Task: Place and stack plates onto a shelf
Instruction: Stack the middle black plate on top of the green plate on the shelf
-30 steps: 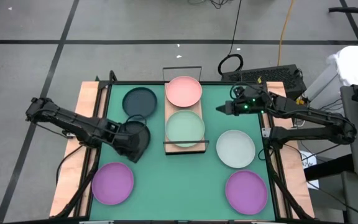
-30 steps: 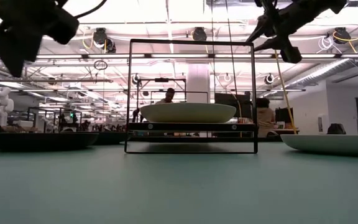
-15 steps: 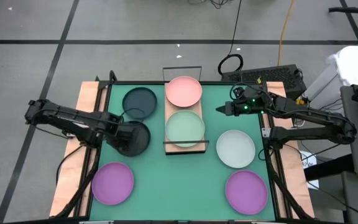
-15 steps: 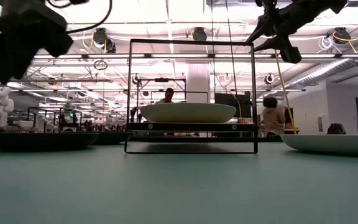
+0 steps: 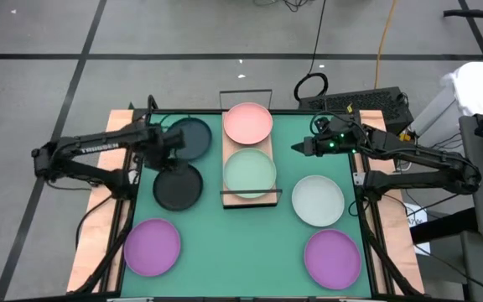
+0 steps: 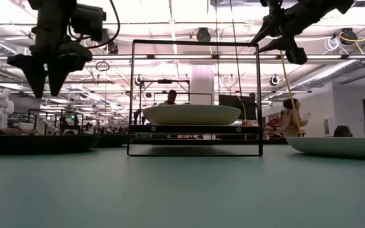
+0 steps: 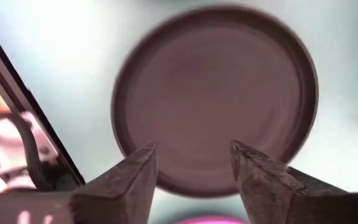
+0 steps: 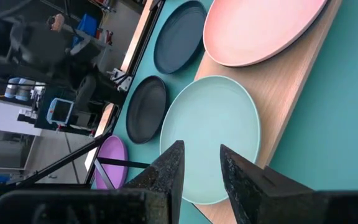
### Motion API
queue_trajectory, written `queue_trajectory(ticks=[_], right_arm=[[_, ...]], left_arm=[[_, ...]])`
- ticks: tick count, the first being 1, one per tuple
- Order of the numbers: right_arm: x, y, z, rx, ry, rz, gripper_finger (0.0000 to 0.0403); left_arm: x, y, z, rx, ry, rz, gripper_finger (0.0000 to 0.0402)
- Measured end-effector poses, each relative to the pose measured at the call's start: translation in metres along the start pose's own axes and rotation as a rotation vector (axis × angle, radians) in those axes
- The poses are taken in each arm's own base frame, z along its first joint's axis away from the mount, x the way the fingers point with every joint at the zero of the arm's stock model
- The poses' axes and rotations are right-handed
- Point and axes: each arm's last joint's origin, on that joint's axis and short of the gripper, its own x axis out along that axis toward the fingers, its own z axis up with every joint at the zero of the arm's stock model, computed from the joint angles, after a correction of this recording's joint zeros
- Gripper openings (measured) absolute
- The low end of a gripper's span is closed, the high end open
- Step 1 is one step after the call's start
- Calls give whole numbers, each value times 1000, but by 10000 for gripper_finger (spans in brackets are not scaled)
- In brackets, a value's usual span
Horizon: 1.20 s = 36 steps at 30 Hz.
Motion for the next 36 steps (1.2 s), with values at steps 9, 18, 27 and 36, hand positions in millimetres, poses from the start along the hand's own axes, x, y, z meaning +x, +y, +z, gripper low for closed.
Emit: queue_trajectory(ticks=[9, 18, 27, 36], right_arm=[[0, 0, 0, -3, -2, -2, 89], [0, 0, 0, -2, -1, 0, 89], [0, 0, 0, 12, 0, 0, 89], [0, 1, 2, 25, -31, 0, 89]], left_arm=[[13, 10, 28, 64, 20, 48, 259], [41, 17, 37, 116, 50, 67, 259], [62, 24, 41, 131, -3, 27, 259], [86, 36, 34, 98, 19, 58, 259]])
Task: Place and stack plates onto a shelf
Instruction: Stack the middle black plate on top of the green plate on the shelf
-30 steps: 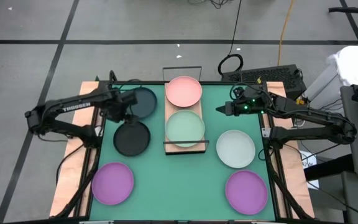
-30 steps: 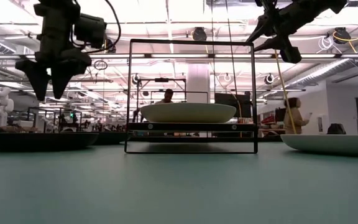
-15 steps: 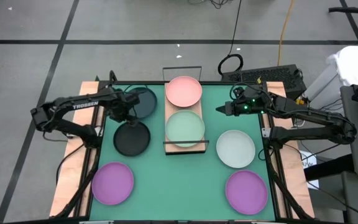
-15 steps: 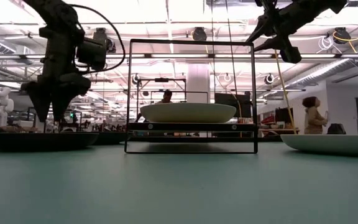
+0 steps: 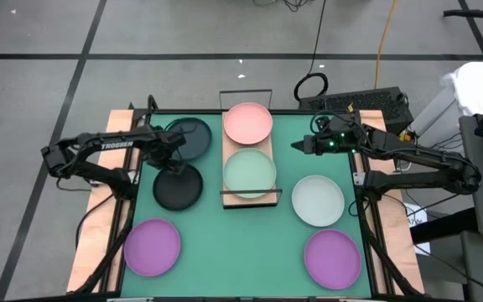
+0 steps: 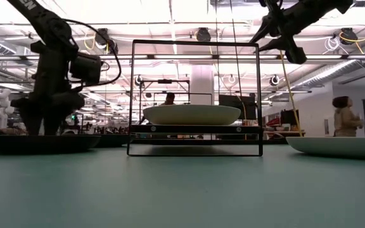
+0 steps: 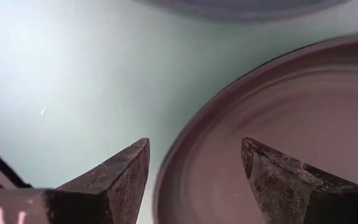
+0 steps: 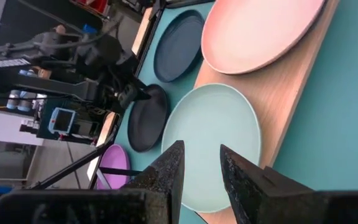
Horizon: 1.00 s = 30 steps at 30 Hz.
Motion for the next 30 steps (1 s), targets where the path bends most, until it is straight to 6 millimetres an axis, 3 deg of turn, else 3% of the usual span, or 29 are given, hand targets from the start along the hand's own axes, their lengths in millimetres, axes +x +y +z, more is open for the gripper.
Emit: queue_trajectory(ticks=[7, 16, 20, 30], right_arm=[[0, 1, 1, -1, -9, 10, 89], [0, 1, 1, 24, -27, -1, 89], [0, 1, 1, 34, -28, 1, 89], [0, 1, 1, 42, -28, 3, 89]], left_arm=[[9, 4, -5, 14, 17, 15, 217], [11, 6, -7, 25, 19, 48, 66], [9, 6, -8, 22, 17, 15, 20], [-11, 8, -15, -36, -67, -72, 10]])
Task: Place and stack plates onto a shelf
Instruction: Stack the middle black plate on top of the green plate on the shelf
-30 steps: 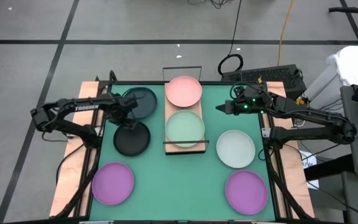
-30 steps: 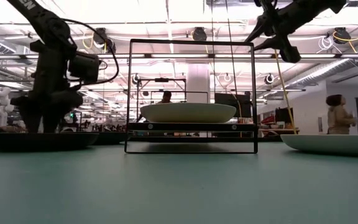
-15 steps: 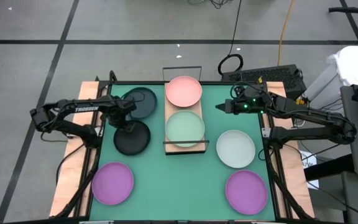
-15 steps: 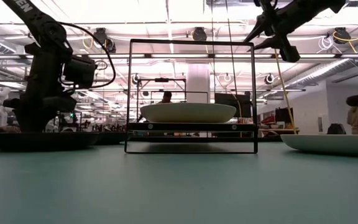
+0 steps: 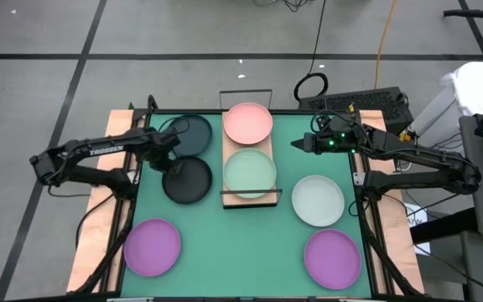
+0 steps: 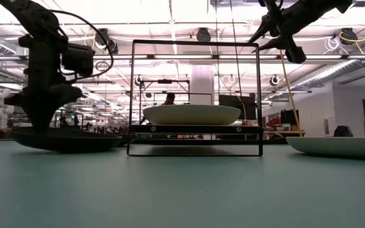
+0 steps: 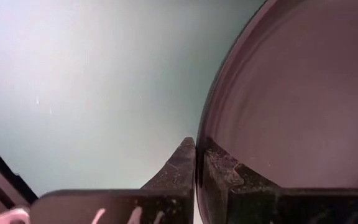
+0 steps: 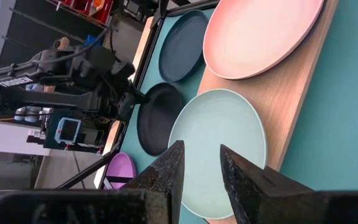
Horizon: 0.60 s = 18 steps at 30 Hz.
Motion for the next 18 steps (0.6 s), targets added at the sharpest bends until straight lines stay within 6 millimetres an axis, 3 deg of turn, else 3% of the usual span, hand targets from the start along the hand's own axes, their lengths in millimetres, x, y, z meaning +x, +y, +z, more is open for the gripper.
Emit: queue_trajectory(ticks=[18], right_arm=[[0, 0, 0, -9, 1, -1, 89]], left_arm=[[-44, 12, -28, -51, -55, -121, 10]])
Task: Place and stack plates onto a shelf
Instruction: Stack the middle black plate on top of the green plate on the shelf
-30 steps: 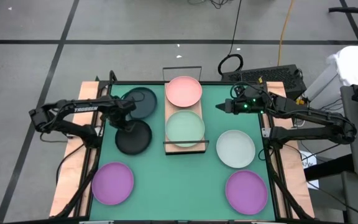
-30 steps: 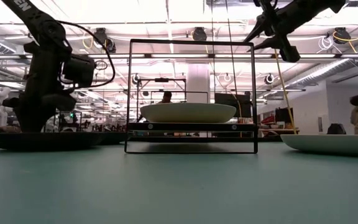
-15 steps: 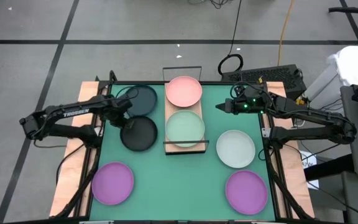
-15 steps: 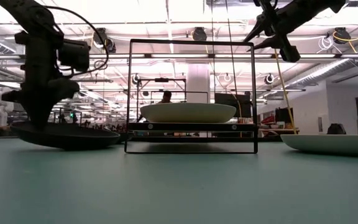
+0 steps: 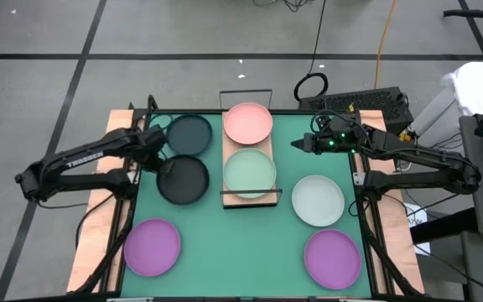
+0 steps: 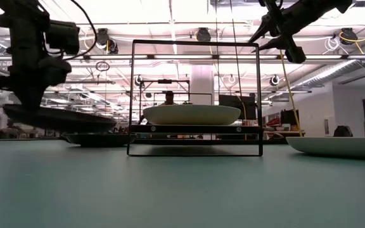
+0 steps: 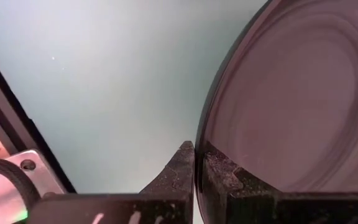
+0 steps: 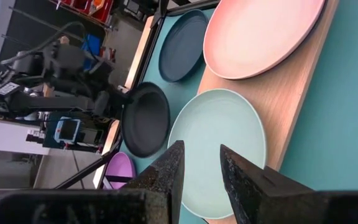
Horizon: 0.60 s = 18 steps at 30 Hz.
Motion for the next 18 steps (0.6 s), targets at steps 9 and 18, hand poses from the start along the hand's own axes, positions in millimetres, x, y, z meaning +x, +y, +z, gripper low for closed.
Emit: queue_trajectory(ticks=[9, 18], right_arm=[[0, 0, 0, -14, 1, -1, 89], [0, 0, 0, -18, 2, -2, 89]], left_arm=[[-34, -11, 4, -44, -112, -123, 10], [-65, -23, 11, -70, -202, -210, 10]])
